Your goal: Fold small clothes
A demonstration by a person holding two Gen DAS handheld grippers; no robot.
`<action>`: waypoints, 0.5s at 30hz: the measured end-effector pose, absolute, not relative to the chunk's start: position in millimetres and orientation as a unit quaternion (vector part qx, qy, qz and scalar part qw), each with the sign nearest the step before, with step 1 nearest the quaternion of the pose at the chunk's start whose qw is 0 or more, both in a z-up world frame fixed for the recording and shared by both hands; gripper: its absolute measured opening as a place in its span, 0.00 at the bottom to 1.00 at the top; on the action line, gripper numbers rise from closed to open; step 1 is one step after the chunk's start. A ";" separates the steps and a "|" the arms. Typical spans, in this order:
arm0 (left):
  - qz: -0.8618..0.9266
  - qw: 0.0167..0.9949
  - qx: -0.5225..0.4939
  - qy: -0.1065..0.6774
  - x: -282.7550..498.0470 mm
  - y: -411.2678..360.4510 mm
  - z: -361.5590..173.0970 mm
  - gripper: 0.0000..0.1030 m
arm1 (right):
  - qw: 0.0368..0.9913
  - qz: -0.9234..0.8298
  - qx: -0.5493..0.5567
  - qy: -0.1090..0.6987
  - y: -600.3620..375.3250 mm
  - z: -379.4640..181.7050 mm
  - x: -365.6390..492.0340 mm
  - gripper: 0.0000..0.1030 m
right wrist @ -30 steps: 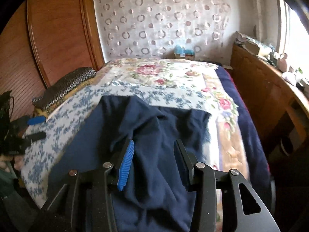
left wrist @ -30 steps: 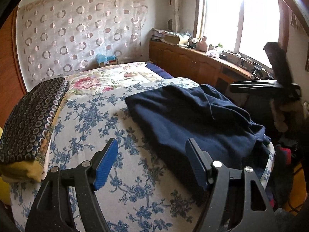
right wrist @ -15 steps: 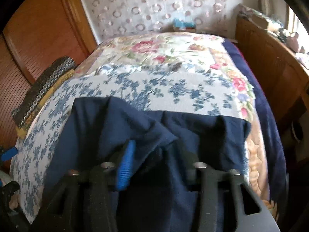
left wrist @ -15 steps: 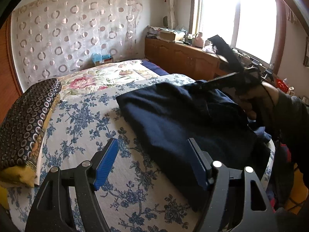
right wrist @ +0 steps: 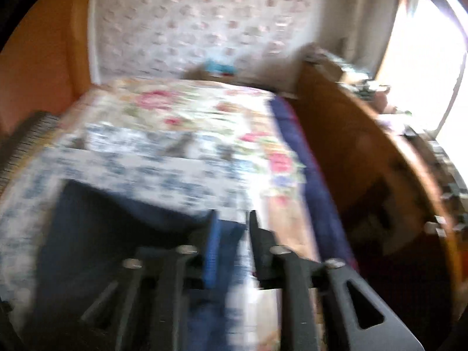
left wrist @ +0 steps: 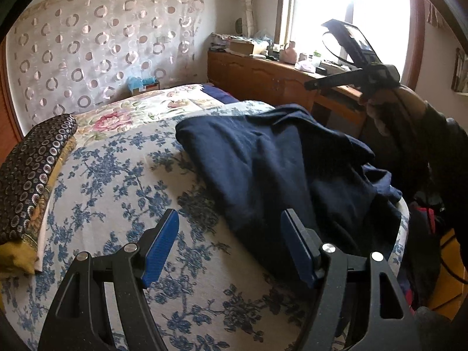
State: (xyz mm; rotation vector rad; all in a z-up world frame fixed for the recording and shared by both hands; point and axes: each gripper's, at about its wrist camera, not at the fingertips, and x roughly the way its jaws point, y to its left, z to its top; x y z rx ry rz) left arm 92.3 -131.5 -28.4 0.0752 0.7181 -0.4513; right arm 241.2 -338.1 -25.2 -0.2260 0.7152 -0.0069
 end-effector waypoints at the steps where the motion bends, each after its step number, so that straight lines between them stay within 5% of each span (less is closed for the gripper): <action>1: -0.220 0.910 0.037 0.350 91.7 -132.6 -29.5 0.71 | 0.931 0.004 -0.105 0.349 -340.5 -28.8 237.3 0.45; 15: -0.236 0.902 0.039 0.359 72.1 -142.2 -37.9 0.71 | 0.922 0.152 -0.059 0.353 -367.2 -66.0 71.1 0.45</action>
